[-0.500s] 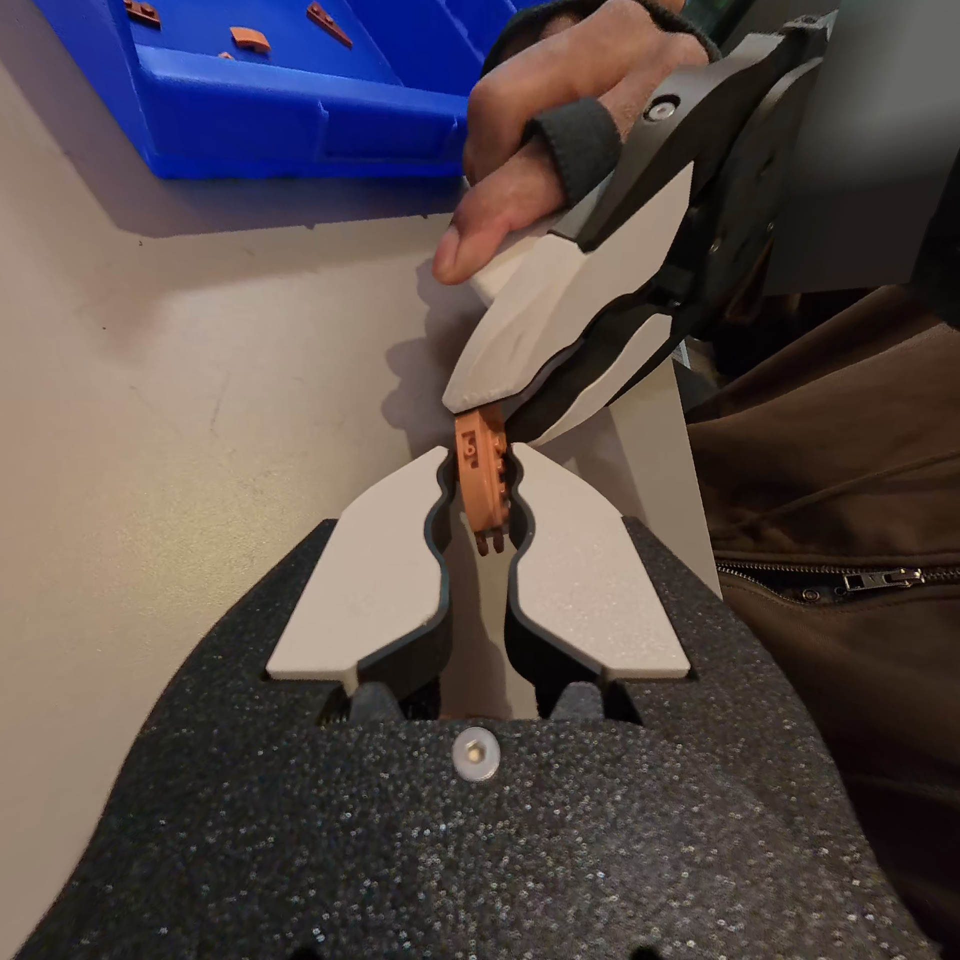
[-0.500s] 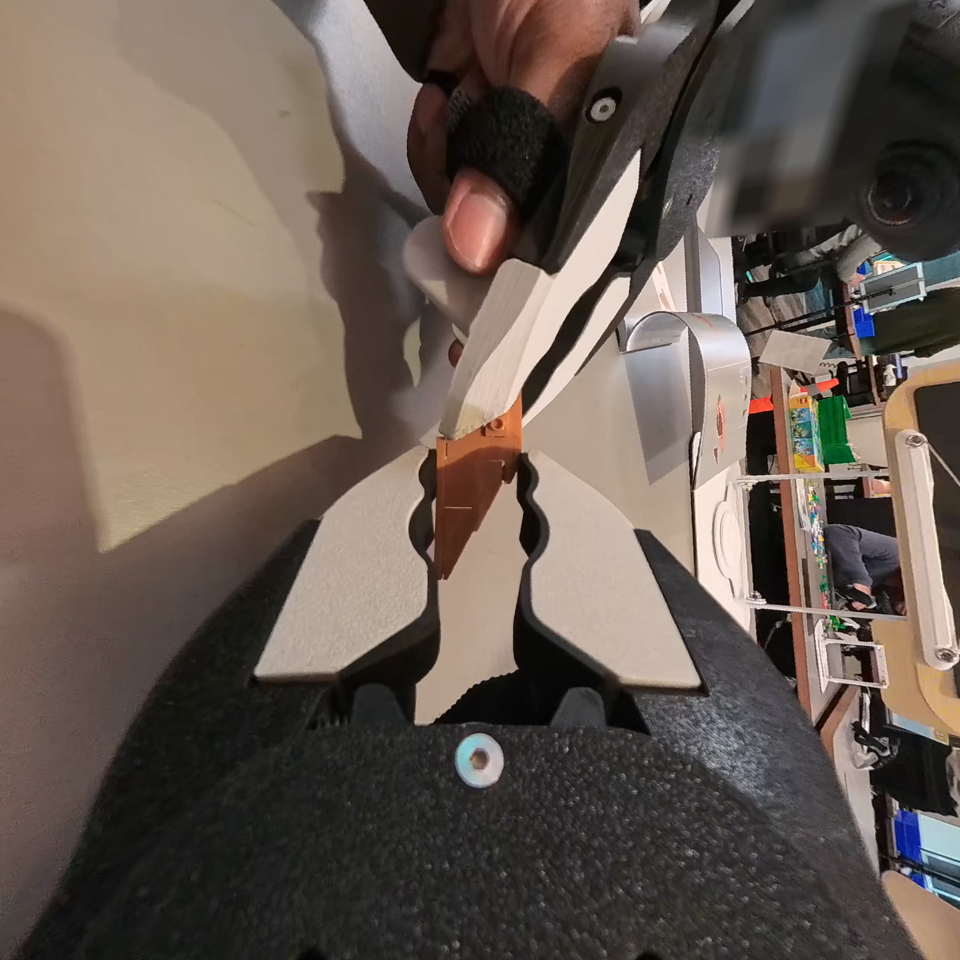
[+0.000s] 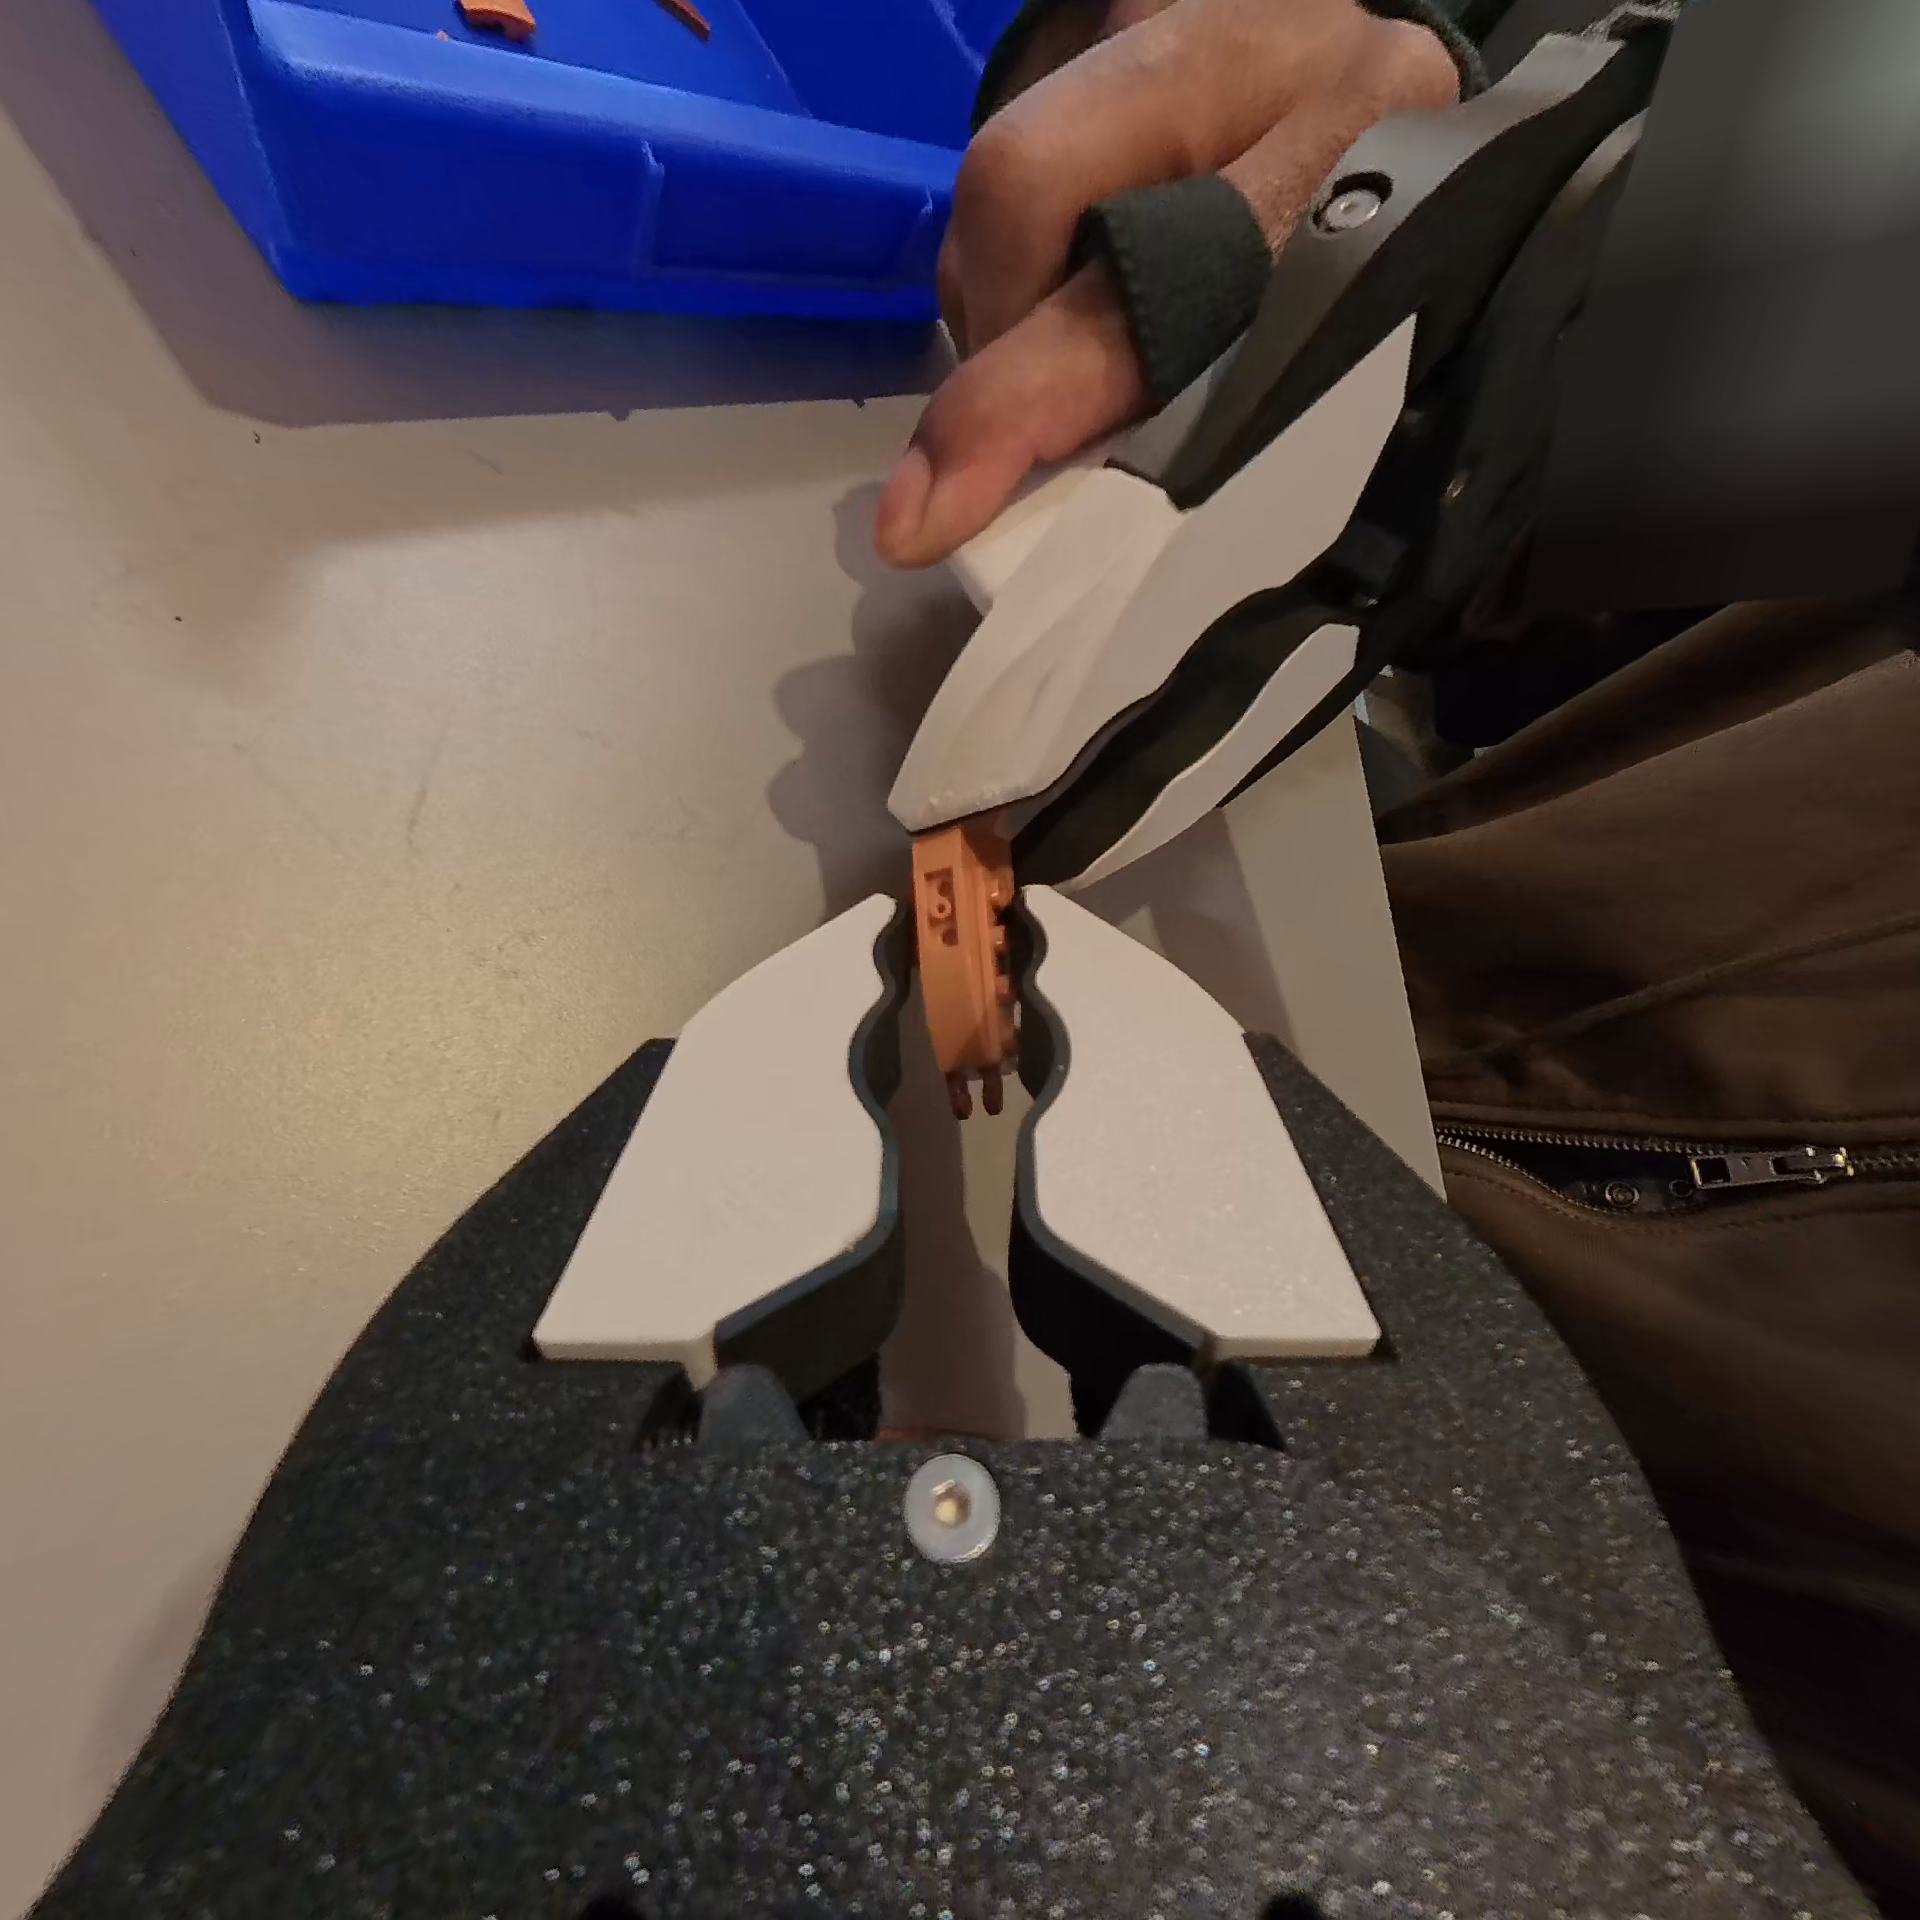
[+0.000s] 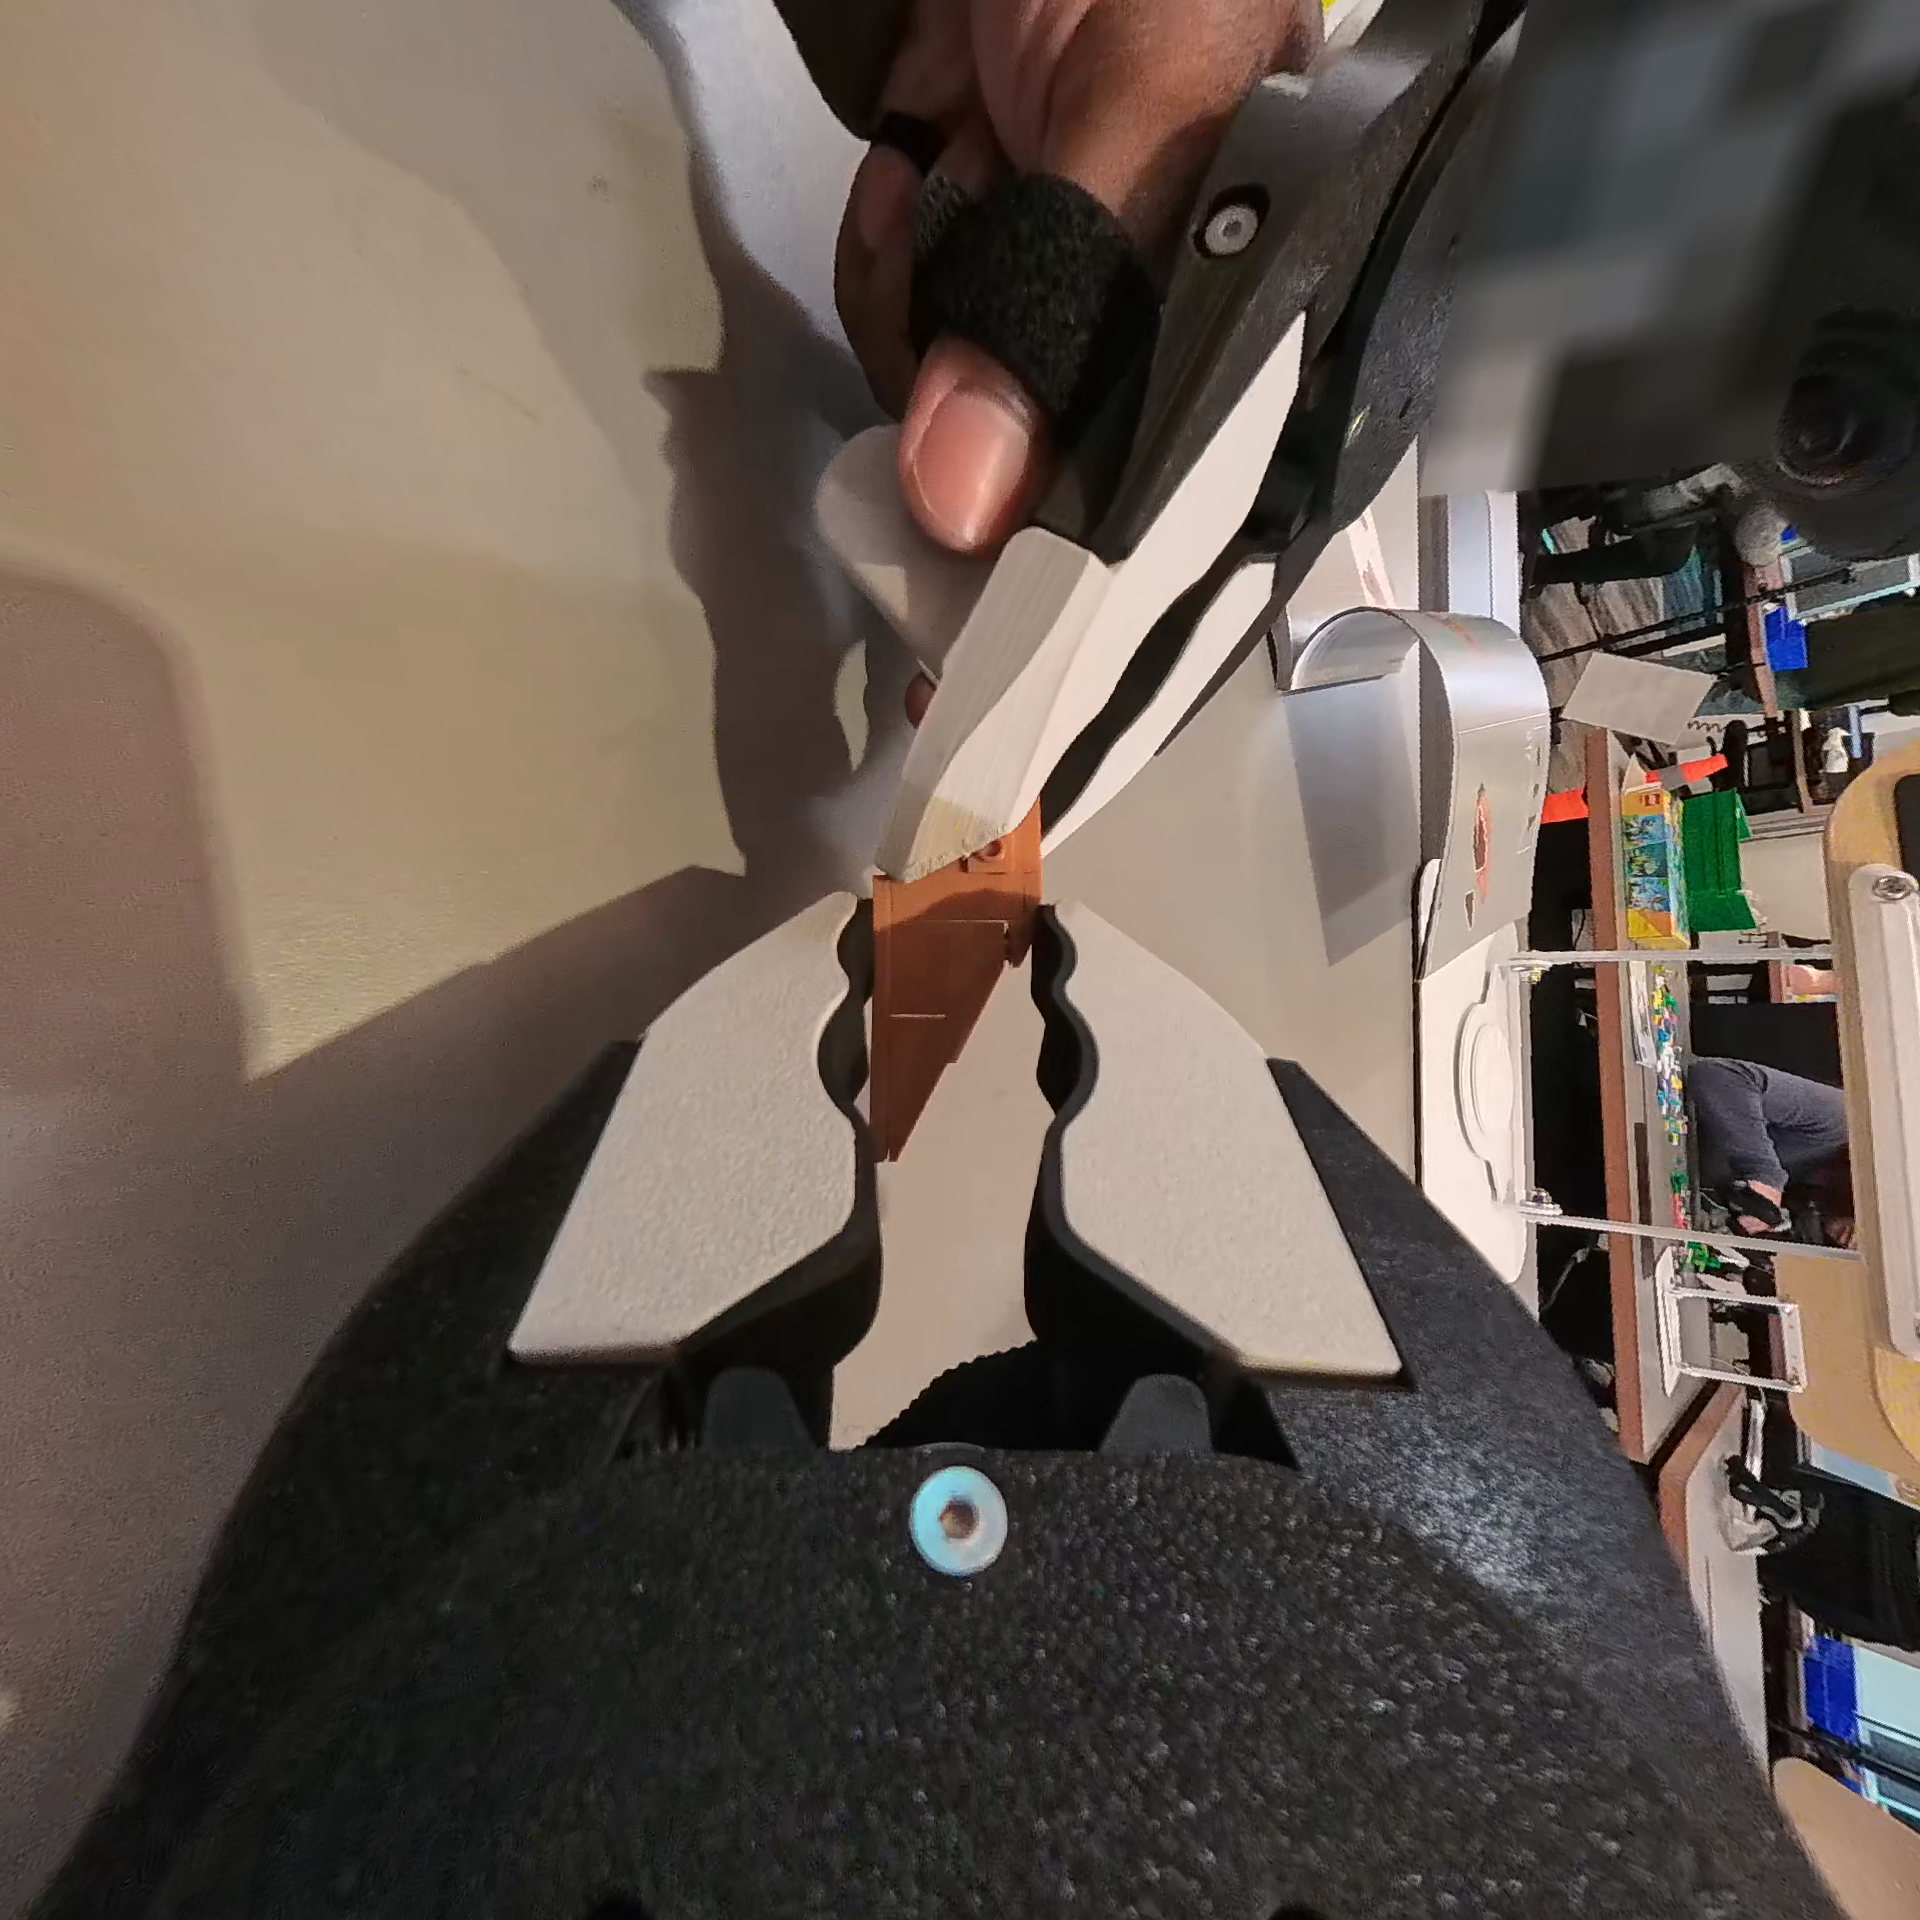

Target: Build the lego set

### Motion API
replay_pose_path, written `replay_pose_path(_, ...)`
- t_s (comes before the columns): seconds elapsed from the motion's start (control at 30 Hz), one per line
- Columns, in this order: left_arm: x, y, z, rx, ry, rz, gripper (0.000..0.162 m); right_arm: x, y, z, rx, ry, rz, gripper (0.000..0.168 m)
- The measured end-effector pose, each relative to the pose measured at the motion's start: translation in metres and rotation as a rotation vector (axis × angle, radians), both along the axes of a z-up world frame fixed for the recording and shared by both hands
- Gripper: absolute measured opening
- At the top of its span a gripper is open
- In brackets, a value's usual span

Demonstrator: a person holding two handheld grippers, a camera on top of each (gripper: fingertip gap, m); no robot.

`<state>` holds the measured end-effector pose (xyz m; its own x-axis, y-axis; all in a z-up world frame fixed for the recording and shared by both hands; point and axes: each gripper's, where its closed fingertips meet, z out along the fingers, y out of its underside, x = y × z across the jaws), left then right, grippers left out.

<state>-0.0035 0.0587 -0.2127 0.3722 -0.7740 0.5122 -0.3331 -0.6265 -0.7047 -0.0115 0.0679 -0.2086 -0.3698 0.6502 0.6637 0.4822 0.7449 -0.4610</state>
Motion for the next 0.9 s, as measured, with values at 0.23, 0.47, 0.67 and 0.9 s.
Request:
replay_pose_path(0.23, -0.002, 0.003, 0.006, 0.008, -0.049, 0.014, 0.017, -0.003, 0.001, 0.007, 0.019, 0.053, -0.005, 0.029)
replay_pose_path(0.47, -0.003, 0.004, 0.009, -0.002, -0.087, 0.018, 0.017, 0.000, 0.006, 0.009, 0.031, 0.058, -0.019, 0.041)
replay_pose_path(0.67, -0.003, 0.002, 0.012, -0.020, -0.121, 0.007, 0.017, 0.000, 0.003, 0.011, 0.038, 0.078, 0.011, 0.029)
replay_pose_path(0.9, -0.002, 0.002, 0.009, -0.034, -0.112, 0.012, 0.017, 0.001, 0.003, 0.007, 0.038, 0.058, 0.015, 0.028)
